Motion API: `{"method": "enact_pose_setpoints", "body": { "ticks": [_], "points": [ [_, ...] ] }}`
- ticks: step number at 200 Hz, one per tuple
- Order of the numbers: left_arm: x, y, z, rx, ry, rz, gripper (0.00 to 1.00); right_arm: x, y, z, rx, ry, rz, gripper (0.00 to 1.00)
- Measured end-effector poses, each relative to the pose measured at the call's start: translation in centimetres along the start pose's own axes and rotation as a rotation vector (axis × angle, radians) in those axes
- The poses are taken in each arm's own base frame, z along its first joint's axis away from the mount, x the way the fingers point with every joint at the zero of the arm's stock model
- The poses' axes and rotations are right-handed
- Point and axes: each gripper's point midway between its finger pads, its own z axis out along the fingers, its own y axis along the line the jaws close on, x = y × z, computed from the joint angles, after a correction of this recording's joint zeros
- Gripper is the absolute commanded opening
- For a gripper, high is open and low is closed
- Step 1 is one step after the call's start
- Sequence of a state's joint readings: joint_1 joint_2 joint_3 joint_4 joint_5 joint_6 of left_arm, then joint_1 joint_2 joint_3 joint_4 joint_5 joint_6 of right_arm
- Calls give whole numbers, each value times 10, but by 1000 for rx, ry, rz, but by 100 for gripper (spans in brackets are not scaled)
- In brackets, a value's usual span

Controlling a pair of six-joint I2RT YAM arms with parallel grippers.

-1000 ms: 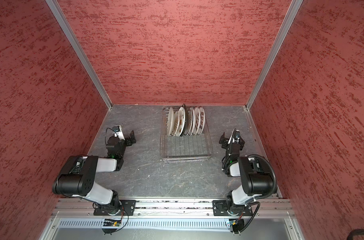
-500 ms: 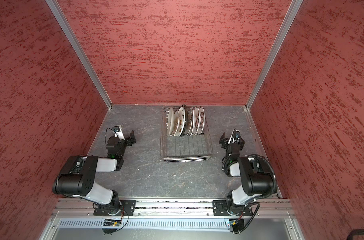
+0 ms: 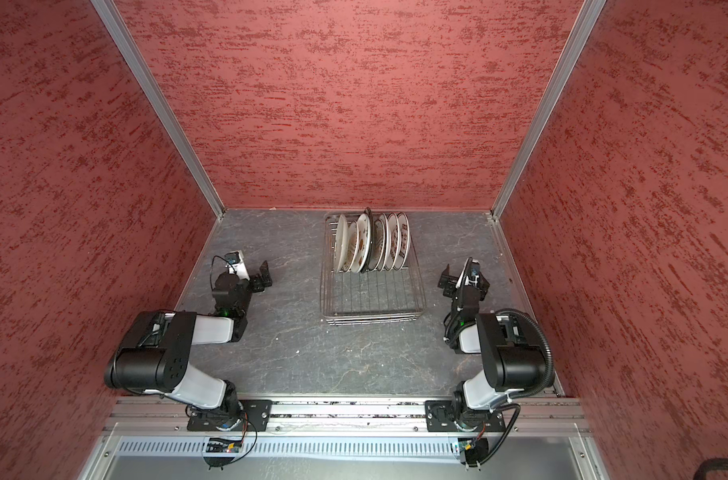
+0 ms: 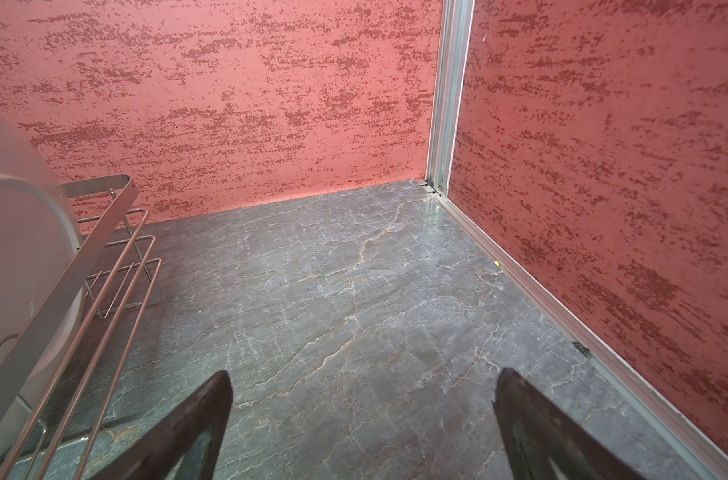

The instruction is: Unload the plates from the dish rack

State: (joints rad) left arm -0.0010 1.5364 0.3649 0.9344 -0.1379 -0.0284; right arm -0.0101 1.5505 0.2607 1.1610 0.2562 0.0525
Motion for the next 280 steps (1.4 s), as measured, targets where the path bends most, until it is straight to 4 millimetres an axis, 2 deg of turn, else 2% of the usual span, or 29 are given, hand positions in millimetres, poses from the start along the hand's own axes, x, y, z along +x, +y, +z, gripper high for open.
{"method": "enact_pose_setpoints", "body": {
  "ticks": [29, 47, 101, 127, 149, 168, 180, 200, 215, 233, 256, 280],
  "points": [
    [4, -3, -7, 7, -3, 14, 99, -1, 0, 0, 0, -2, 0, 99],
    [2, -9, -15, 16, -8, 35, 99, -8, 1, -3, -5, -13, 3, 99],
    [-67, -31, -51, 77, -145, 31, 99, -64, 7, -20, -44, -84, 54, 99],
    [-93, -45, -72, 186, -200, -108, 99, -88, 13, -40, -101, -113, 138, 99],
    [-107, -63, -88, 318, -180, -285, 99, -111, 16, -62, -158, -140, 315, 99],
    [-122, -82, -101, 455, -157, -405, 99, -131, 33, -84, -296, -171, 397, 99],
    [-126, -92, -107, 530, -141, -476, 99, -141, 42, -97, -378, -196, 455, 99],
    [-123, -108, -110, 637, -86, -567, 99, -141, 56, -109, -485, -180, 492, 99],
    [-116, -119, -107, 692, -23, -619, 99, -139, 67, -107, -539, -139, 499, 98],
    [-112, -138, -99, 748, 54, -646, 99, -137, 83, -93, -583, -49, 498, 93],
    [-125, -179, -103, 853, 92, -612, 99, -142, 107, -67, -618, 47, 494, 91],
    [-138, -220, -118, 957, 92, -536, 99, -143, 147, -53, -668, 131, 455, 89]
  ]
}}
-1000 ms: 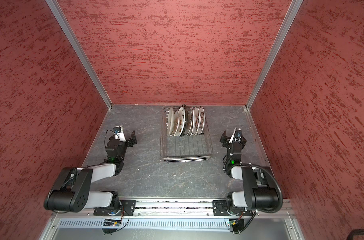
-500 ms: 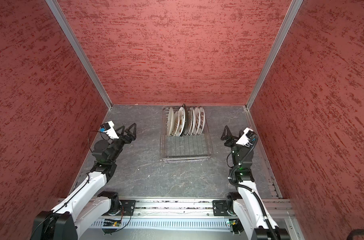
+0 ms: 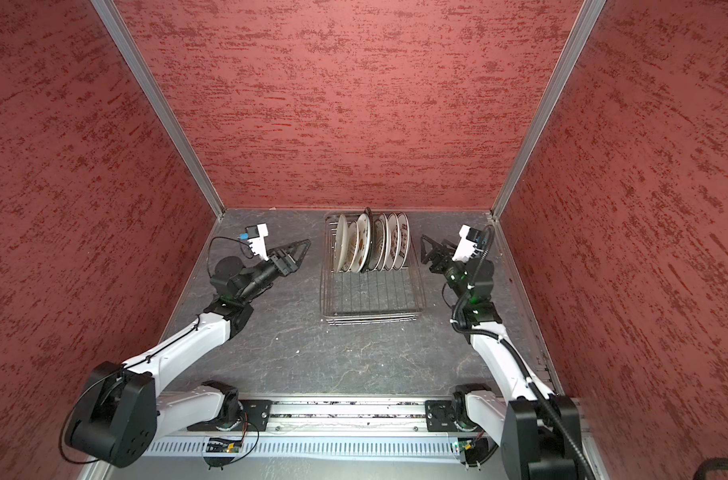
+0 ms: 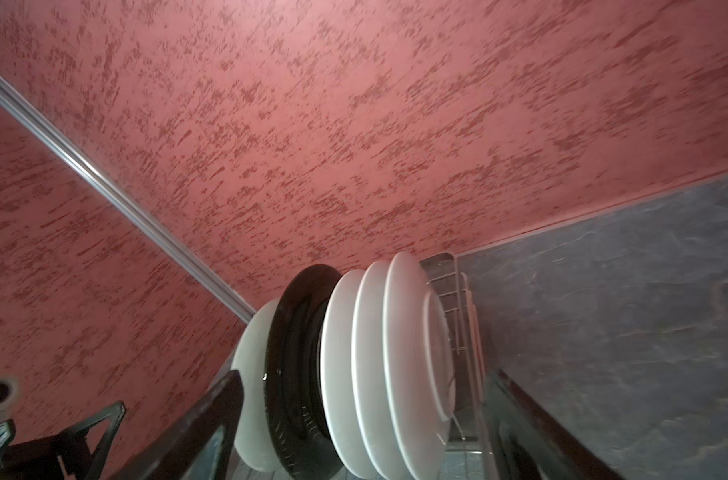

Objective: Unload the plates from the dish rack
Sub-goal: 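Reach the left gripper to the rack's plates while the right gripper grasps the dark-rimmed plate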

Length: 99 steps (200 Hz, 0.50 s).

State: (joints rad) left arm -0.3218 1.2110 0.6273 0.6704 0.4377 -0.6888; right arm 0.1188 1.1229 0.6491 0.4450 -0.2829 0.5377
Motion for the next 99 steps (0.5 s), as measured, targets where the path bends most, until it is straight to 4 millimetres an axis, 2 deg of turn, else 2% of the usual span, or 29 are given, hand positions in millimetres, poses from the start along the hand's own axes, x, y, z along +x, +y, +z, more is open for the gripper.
{"method": "enact_pose_setpoints", "body": {
  "ticks": [16, 54, 81, 99],
  "points": [
    [5, -8, 10, 23, 22, 18, 99, 8, 17, 21, 6, 49, -36, 87],
    [22, 1, 24, -90, 64, 33, 99, 22, 60, 67, 45, 115, -155, 72],
    [23, -6, 32, -135, 71, 52, 99, 31, 67, 97, 91, 162, -202, 60],
    [22, -2, 32, -157, 68, 51, 100, 42, 66, 115, 124, 207, -232, 51]
  ]
}}
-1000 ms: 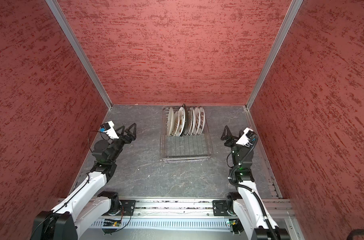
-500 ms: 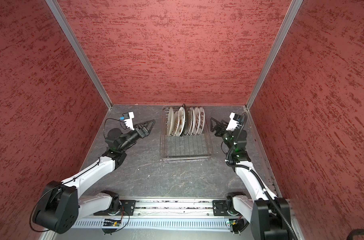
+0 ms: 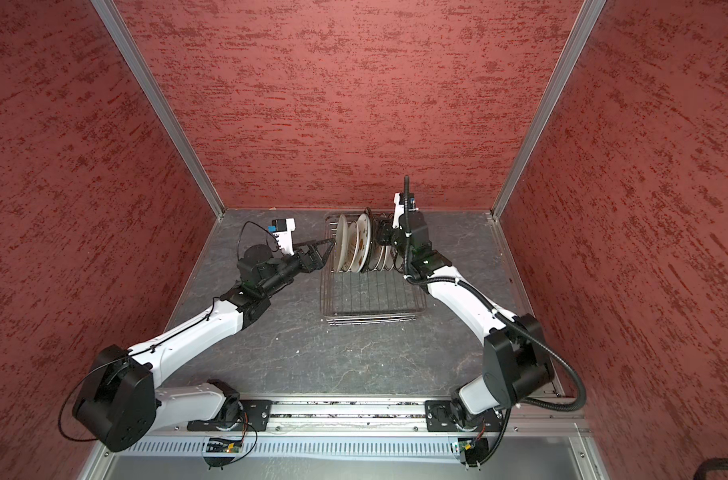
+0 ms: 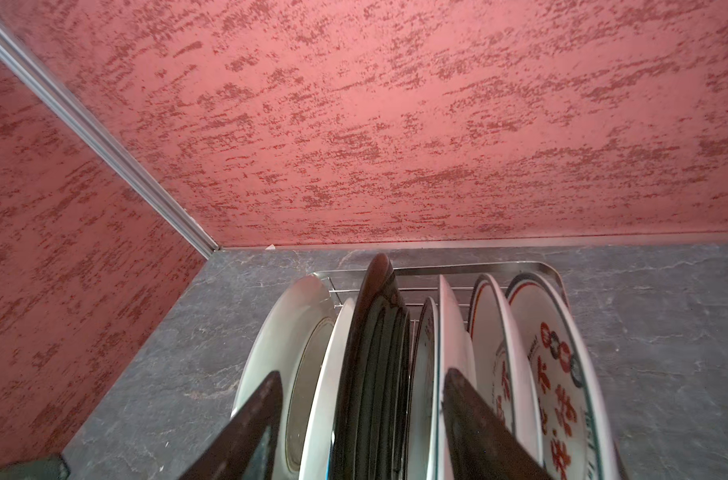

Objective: Unload the plates from the dish rack
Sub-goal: 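Reach the left gripper to the rack's plates while the right gripper grasps the dark-rimmed plate, then lift the dark-rimmed plate up out of the rack with the right gripper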

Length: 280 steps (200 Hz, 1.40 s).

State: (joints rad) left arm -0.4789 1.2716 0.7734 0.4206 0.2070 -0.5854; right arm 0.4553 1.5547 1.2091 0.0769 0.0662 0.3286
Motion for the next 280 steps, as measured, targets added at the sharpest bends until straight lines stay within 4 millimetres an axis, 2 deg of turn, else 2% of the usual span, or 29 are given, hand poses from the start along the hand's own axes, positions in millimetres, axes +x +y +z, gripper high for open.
{"method": "enact_pose_setpoints", "body": {
  "ticks": [32, 46, 61, 79, 87, 120, 173, 223, 241, 246, 262, 280],
  "points": [
    [5, 8, 1, -35, 14, -6, 99, 18, 0, 26, 59, 86, -32, 41],
    [5, 10, 1, -45, 15, -7, 99, 28, -3, 30, 75, 120, -39, 37],
    [6, 12, 1, -54, 17, -9, 99, 37, -5, 30, 87, 150, -48, 24],
    [7, 14, 0, -64, 19, -10, 99, 38, -5, 29, 97, 157, -52, 23],
    [7, 15, 0, -68, 19, -11, 99, 38, -3, 29, 98, 157, -58, 19],
    [7, 18, 0, -82, 16, -12, 99, 40, 1, 30, 135, 170, -76, 15],
    [12, 23, 0, -97, 25, -15, 99, 36, -5, 37, 234, 175, -94, 16],
    [16, 32, -2, -132, 23, -17, 99, 50, -12, 45, 270, 223, -96, 19],
    [18, 36, -3, -146, 22, -17, 99, 50, -14, 46, 286, 229, -99, 16],
    [19, 37, -3, -150, 22, -18, 99, 50, -14, 46, 293, 227, -98, 11],
    [19, 38, -3, -154, 20, -18, 99, 50, -20, 45, 335, 225, -113, 6],
    [18, 38, -4, -157, 18, -17, 99, 49, -18, 46, 350, 227, -132, 5]
  ]
}}
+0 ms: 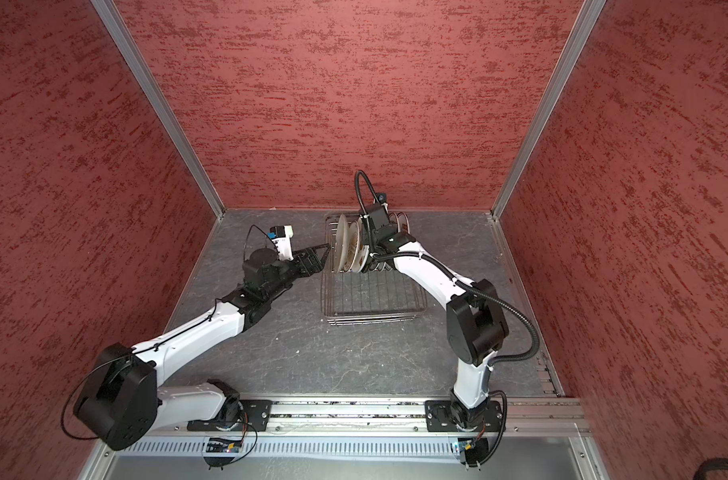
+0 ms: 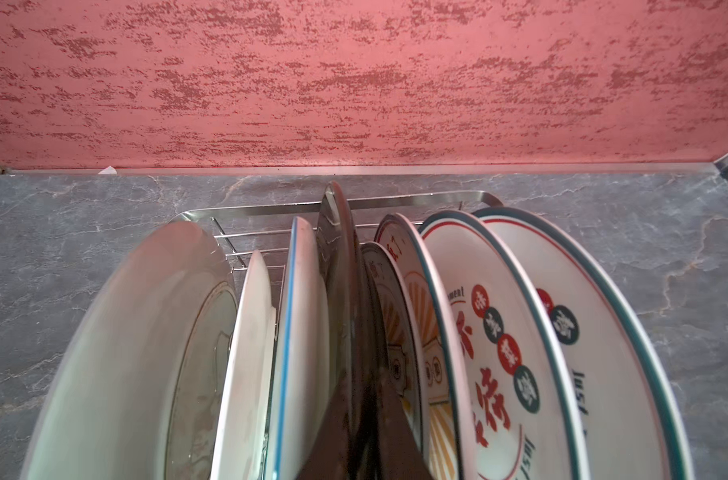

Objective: Unload the plates from the dish rack
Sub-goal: 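Lift the dark-rimmed plate up out of the rack with the right gripper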

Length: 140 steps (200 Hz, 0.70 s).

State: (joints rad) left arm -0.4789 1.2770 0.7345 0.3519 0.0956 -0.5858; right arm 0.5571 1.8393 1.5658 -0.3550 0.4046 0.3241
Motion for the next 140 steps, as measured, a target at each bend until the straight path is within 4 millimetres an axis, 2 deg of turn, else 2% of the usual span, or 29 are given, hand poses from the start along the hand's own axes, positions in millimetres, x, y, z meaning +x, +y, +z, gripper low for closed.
{"method": "enact_pose_setpoints", "body": {
  "ticks": [27, 60, 101, 140],
  "points": [
    [0, 0, 0, -2, -1, 0, 99, -2, 5, 0, 50, 0, -48, 0],
    [-1, 6, 1, -22, -9, -1, 99, -3, 10, -1, 112, -2, -104, 0],
    [7, 24, 9, -69, 12, -13, 99, -3, 12, -6, 149, -14, -149, 0],
    [11, 27, 12, -73, 26, -15, 99, -5, 18, -12, 162, -27, -204, 0]
  ]
}}
